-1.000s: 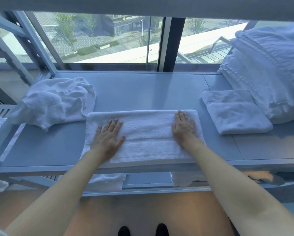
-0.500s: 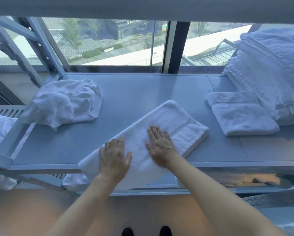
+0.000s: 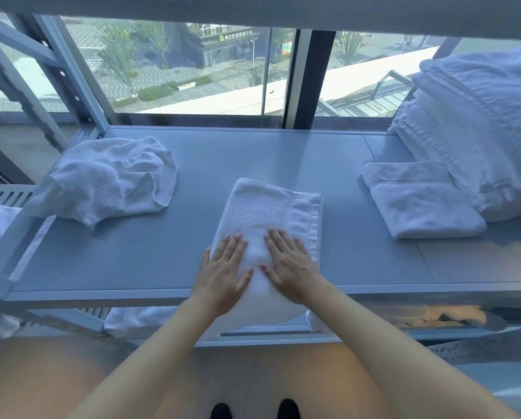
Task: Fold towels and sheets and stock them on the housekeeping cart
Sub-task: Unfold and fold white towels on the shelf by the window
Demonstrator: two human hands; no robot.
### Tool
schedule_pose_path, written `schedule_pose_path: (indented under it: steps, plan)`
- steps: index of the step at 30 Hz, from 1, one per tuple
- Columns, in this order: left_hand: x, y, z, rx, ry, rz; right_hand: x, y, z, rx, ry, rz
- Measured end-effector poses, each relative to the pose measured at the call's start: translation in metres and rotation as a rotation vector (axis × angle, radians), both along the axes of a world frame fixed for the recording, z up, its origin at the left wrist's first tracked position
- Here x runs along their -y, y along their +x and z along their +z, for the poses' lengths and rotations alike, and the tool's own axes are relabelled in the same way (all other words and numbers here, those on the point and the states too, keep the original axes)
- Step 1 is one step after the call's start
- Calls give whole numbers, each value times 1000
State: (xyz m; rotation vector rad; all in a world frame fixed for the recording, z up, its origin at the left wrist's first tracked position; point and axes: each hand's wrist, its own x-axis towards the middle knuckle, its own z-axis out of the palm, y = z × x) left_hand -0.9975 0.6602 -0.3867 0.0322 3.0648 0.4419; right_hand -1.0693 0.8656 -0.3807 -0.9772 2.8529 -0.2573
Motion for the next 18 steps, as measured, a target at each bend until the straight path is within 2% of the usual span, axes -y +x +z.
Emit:
schedule_pose_path:
  steps: [2,5,9,13,18]
  plan:
    - [-15,11,-2,12,35,55,-13,14,-7,0,-41,-51]
    - [-32,26,-3,24,51,75,-38,15,-8,0,-50,15]
    - [-22,19,5,-77,-109,-59,-50,4,-2,21,-28,107]
    - [-6,13,-2,-104,-100,-231,-52,3,-1,21,-21,120]
    - [-5,26,-14,-116,-149,-312,-57,22,-2,12,-34,130]
